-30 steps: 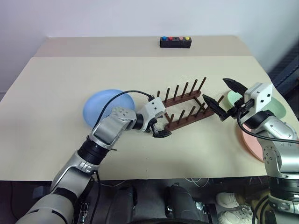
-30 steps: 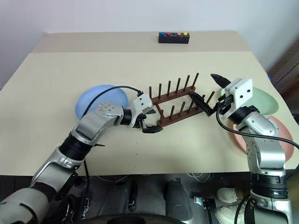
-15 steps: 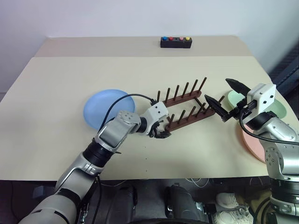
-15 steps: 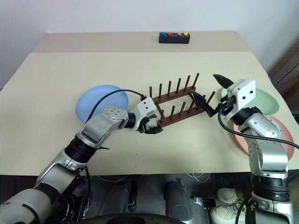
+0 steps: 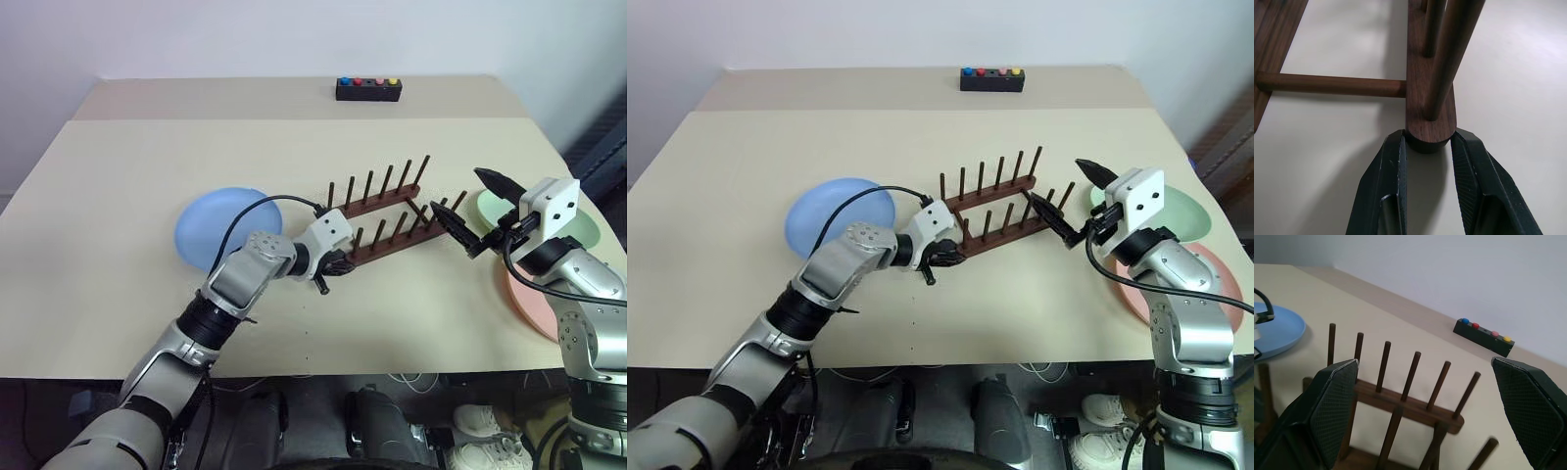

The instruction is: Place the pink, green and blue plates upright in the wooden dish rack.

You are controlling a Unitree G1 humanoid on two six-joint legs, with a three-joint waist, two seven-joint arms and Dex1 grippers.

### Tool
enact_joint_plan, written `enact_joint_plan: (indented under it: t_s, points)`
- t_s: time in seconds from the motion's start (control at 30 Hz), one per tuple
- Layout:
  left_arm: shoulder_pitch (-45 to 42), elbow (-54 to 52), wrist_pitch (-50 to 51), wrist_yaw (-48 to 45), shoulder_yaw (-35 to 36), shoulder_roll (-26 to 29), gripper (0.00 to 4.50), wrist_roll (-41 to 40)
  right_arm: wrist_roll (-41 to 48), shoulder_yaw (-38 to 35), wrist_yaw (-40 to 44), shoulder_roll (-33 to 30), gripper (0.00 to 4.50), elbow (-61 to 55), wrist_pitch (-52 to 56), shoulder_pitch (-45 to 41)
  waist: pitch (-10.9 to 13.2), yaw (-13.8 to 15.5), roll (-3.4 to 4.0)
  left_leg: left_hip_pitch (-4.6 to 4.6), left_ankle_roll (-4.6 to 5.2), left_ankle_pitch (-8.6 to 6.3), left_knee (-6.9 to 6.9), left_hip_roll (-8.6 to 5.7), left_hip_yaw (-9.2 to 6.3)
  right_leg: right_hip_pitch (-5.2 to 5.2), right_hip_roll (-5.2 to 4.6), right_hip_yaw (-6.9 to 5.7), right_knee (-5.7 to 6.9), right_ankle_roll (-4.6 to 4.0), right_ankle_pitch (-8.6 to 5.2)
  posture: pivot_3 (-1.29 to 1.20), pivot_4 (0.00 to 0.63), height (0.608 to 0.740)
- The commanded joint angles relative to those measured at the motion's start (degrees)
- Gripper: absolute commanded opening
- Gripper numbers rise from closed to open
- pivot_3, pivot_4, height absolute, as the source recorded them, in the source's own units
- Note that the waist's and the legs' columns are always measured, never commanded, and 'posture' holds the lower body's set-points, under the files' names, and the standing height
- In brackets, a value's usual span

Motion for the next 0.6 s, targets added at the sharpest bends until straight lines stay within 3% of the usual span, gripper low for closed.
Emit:
enact_joint_plan:
  t_s: [0.03, 0.6]
  points:
    - [-2.3, 2.0, -3.5, -1.2, 2.9, 2.0, 0.68, 0.5, 1.6, -2.5, -0.7, -0.2, 4.5, -1.5, -1.0, -1.7, 0.0, -0.1, 0.0, 0.0, 0.0, 0.0, 0.0, 0.0, 0.0, -0.01, 0.0, 0.0, 0.0, 0.0, 0.0, 0.0, 0.15, 0.74]
    - [-10.9, 22.0, -30.7, -22.8, 5.8, 9.6, 0.68, 0.8, 5.1, -3.5, 2.6, -1.3, 4.5, -3.3, -1.3, 0.3, 0.0, 0.2, -0.01, -0.05, 0.03, -0.02, 0.0, -0.01, 0.05, -0.03, 0.0, -0.01, -0.04, 0.0, 0.0, 0.0, 0.15, 0.74]
